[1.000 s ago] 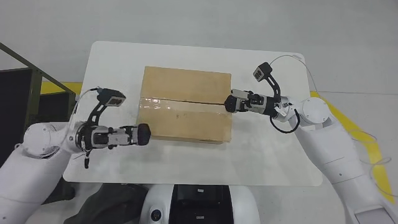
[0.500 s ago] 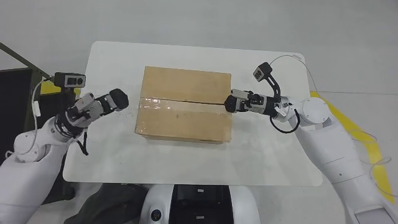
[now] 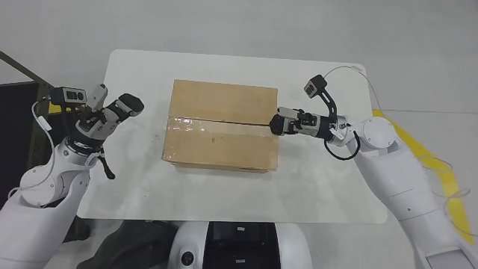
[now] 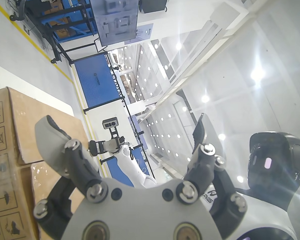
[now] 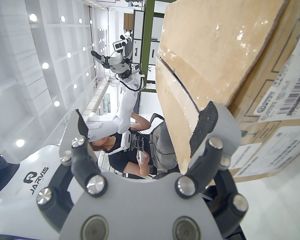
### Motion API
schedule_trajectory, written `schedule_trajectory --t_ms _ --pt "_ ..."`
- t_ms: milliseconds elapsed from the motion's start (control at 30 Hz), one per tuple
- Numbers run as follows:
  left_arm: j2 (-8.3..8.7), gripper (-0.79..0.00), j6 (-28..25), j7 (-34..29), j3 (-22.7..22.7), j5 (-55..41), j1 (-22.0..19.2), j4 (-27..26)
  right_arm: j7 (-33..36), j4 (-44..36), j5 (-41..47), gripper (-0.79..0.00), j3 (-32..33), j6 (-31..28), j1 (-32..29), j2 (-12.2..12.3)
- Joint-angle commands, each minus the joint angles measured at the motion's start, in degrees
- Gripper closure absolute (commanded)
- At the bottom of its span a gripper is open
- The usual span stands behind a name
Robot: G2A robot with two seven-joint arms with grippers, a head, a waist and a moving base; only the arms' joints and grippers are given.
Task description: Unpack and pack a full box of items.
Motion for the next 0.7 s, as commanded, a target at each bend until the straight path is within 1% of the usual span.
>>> schedule_trajectory --t_ms 0,167,233,333,400,500,667 --pt "0.00 -0.785 0.00 0.04 0.00 0.01 0.00 0.00 0.00 0.00 0.00 -0.785 0.00 0.00 0.00 0.00" --pt "0.00 -0.785 0.00 0.04 0.00 0.01 0.00 0.00 0.00 0.00 0.00 -0.785 0.00 0.00 0.00 0.00" --pt "-0.16 -0.785 0.50 1.46 0.05 -0.34 -0.04 0.01 0.00 0.00 0.00 -0.785 0.00 0.00 0.00 0.00" --pt "-0.99 -0.785 -0.76 8.54 0.62 1.23 1.25 -1.17 0.00 0.00 0.00 -0.785 0.00 0.00 0.00 0.00" --pt "-1.62 -0.785 -0.39 15.08 1.03 3.45 3.40 -1.51 0.00 0.00 0.00 -0.785 0.00 0.00 0.00 0.00" --pt "-2.58 -0.785 -0.80 23.18 1.82 6.72 6.63 -2.49 0.00 0.00 0.00 -0.785 0.00 0.00 0.00 0.00" --pt "-3.84 -0.785 -1.76 29.89 3.18 11.22 10.27 -2.84 0.00 0.00 0.00 -0.785 0.00 0.00 0.00 0.00"
